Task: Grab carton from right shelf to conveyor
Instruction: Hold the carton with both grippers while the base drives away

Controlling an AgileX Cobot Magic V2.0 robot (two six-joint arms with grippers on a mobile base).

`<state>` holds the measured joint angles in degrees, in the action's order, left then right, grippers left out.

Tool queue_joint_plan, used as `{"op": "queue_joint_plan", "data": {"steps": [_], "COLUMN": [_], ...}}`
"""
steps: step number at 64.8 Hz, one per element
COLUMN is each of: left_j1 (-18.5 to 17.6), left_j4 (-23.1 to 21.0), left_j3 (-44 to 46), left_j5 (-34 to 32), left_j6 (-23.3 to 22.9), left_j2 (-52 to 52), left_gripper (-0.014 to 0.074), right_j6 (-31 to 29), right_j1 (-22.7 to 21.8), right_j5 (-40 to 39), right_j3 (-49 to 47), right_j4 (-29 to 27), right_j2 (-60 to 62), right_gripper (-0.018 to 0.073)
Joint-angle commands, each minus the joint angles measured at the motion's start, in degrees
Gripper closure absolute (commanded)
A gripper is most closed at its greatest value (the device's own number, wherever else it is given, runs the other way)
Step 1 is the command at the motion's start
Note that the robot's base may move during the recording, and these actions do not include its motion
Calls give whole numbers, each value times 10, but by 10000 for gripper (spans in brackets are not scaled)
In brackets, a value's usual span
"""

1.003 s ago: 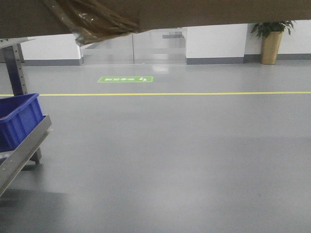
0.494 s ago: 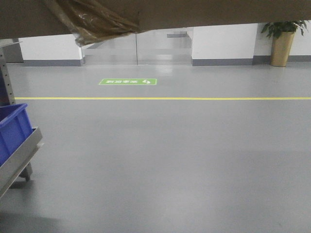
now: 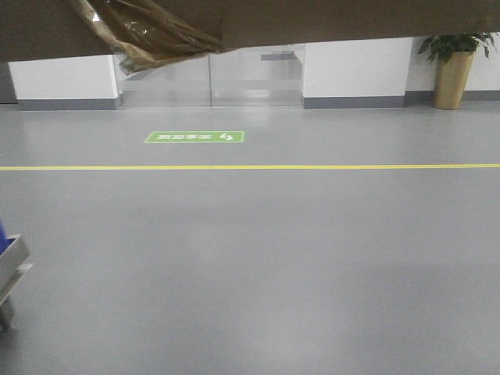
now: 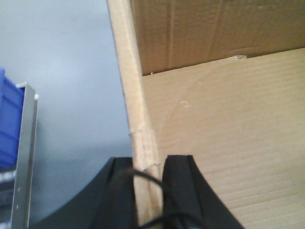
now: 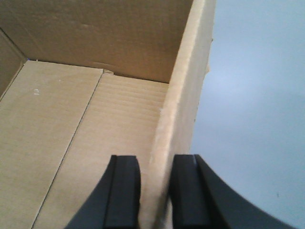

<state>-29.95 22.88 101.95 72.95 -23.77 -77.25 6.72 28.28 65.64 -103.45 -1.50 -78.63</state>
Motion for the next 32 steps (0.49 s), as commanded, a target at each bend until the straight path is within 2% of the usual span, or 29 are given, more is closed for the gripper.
{"op": "queue_joint_plan", "data": {"steps": [1,32], "left_j1": [-7,-7], "left_j4": [-26,-26], "left_j3": [4,4], "left_j5": [-30,-30], "left_j6": [8,8], "left_j2": [3,3], "left_gripper": [604,604], "right_j6": [-7,-7], "right_j1": [6,6], "right_j5": [-47,-48], "right_j3": [-4,-4], "right_j4": [-34,-34], "right_j2": [4,-2], "right_gripper": [625,625]}}
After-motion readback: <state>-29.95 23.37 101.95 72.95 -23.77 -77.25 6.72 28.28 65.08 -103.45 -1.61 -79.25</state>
